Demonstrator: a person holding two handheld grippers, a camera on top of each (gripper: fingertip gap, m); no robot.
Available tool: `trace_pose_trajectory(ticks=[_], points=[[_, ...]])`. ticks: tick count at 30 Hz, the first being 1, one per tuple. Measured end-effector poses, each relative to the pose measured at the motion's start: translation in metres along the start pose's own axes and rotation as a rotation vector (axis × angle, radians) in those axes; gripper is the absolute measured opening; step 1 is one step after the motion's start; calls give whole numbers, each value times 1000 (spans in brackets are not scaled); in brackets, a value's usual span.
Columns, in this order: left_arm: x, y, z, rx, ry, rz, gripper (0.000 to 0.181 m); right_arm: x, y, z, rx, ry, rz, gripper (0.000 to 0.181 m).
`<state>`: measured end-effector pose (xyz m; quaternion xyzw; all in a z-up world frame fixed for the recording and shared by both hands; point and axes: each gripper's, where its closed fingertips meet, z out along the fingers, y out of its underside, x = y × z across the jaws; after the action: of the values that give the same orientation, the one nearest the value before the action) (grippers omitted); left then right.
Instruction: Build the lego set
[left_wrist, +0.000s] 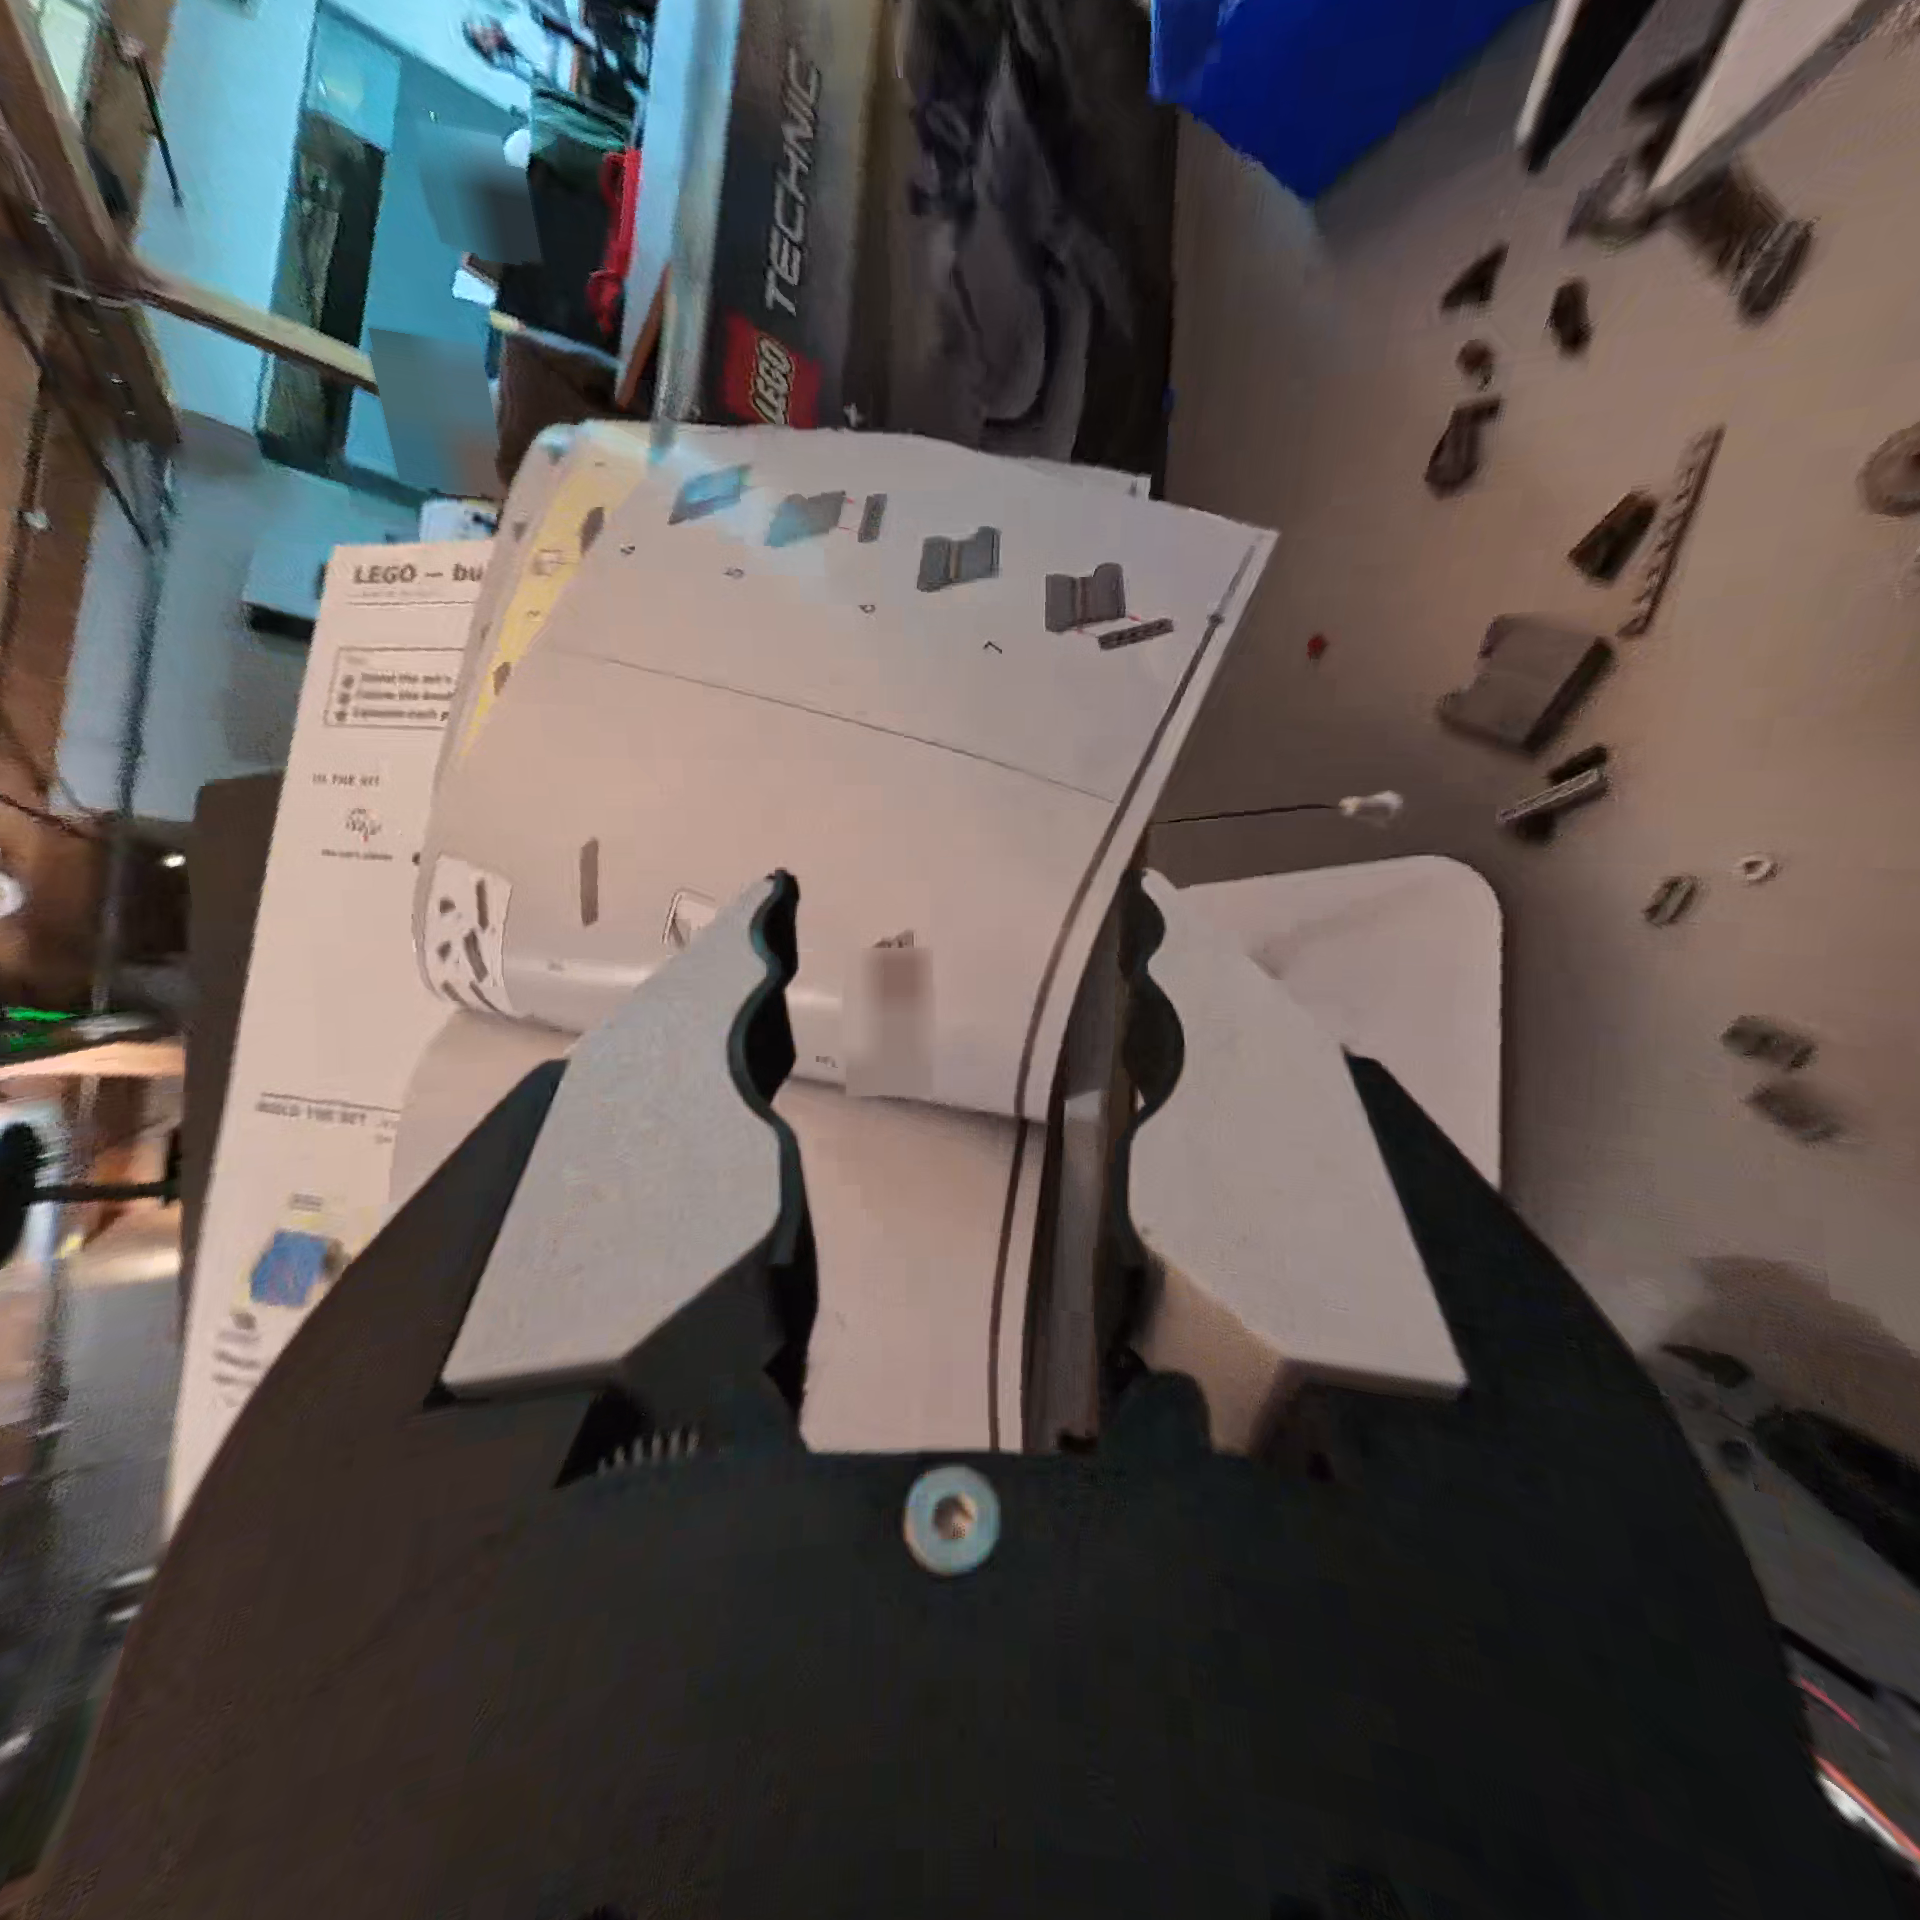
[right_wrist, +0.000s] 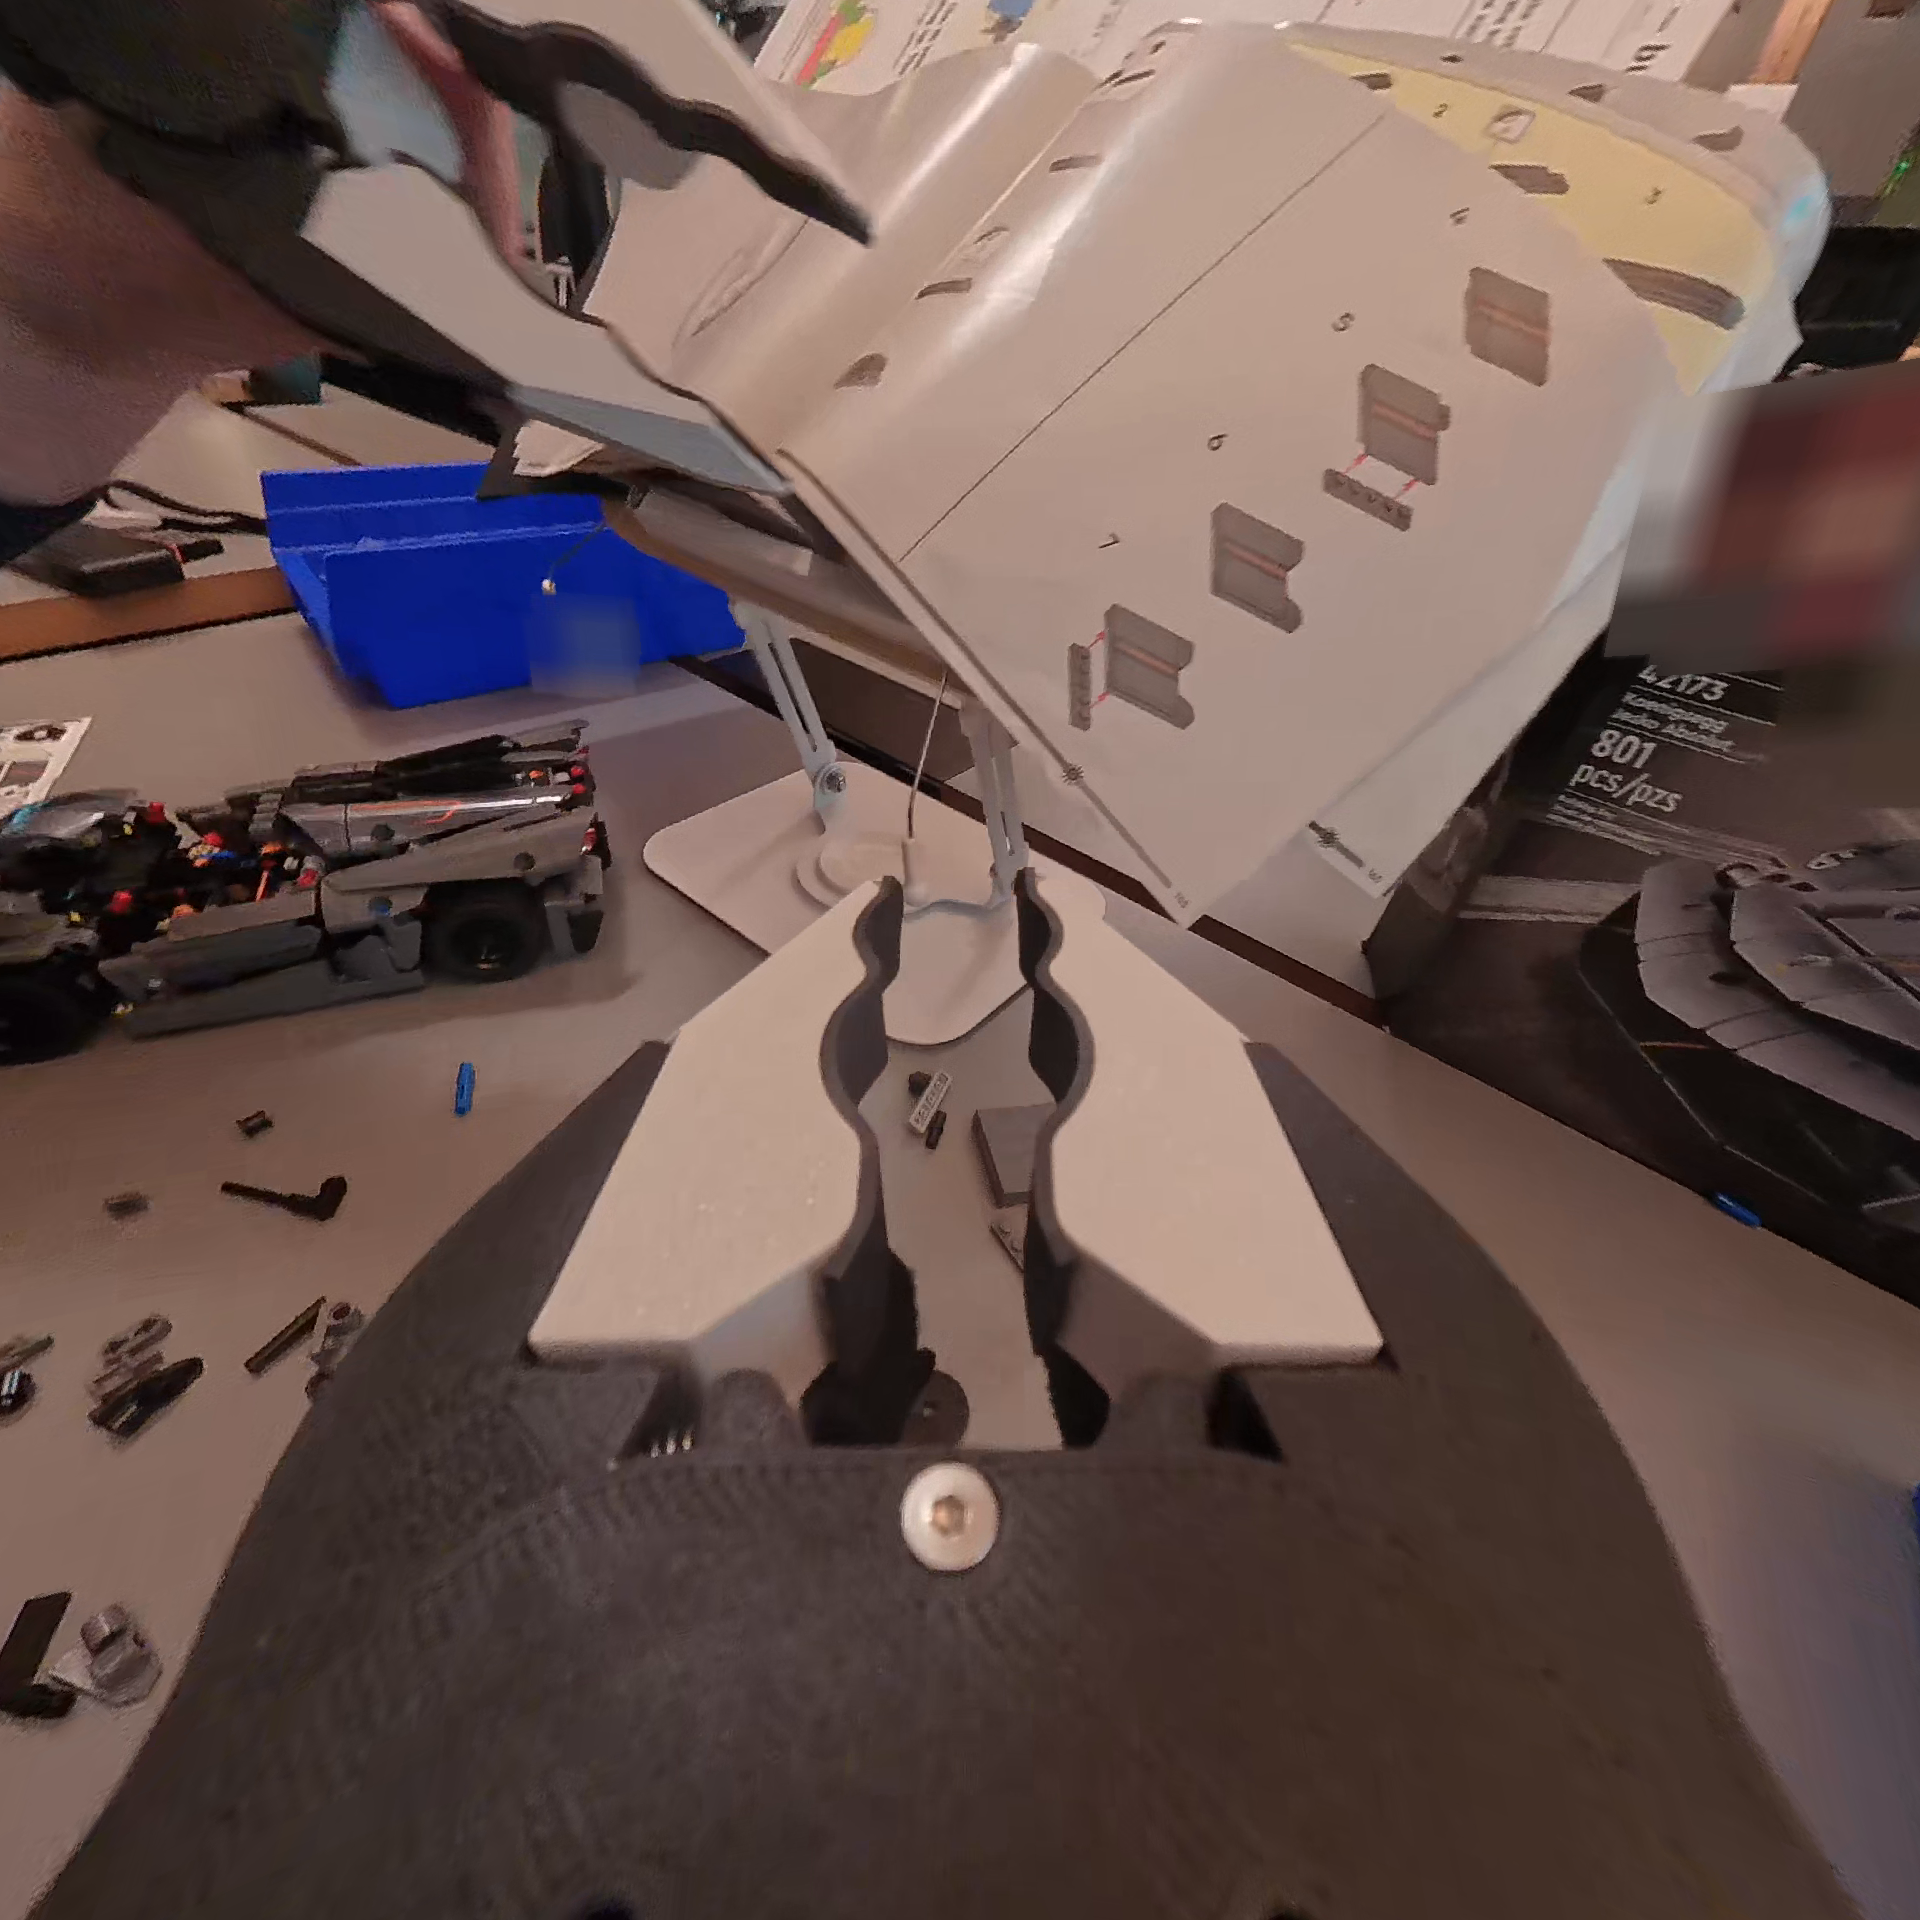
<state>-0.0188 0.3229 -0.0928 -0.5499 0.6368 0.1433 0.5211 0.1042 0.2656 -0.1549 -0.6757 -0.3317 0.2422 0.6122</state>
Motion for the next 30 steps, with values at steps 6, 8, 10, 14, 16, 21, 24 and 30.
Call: trace_pose_trajectory(ticks=[6,8,10,14,16,21,24,30], points=[[19,20,50,-205,51,86,50,-10,6,3,18,-44,-10,18],[23,17,55,-183,75,48,44,-6,6,0,22,-31,-21,17],[26,17,58,-185,99,15,37,-2,3,-4,39,-21,-16,16],[30,17,64,-191,151,-65,30,2,3,-8,52,-12,-9,15],[30,18,67,-209,156,-66,31,0,2,-8,58,-21,-1,14],[32,17,69,-236,208,-81,34,-6,6,-5,45,-29,-28,14],[32,17,69,-238,236,-109,33,-7,7,-4,38,-30,-38,14],[27,17,68,-235,295,-198,17,-3,6,-7,56,-38,2,14]])
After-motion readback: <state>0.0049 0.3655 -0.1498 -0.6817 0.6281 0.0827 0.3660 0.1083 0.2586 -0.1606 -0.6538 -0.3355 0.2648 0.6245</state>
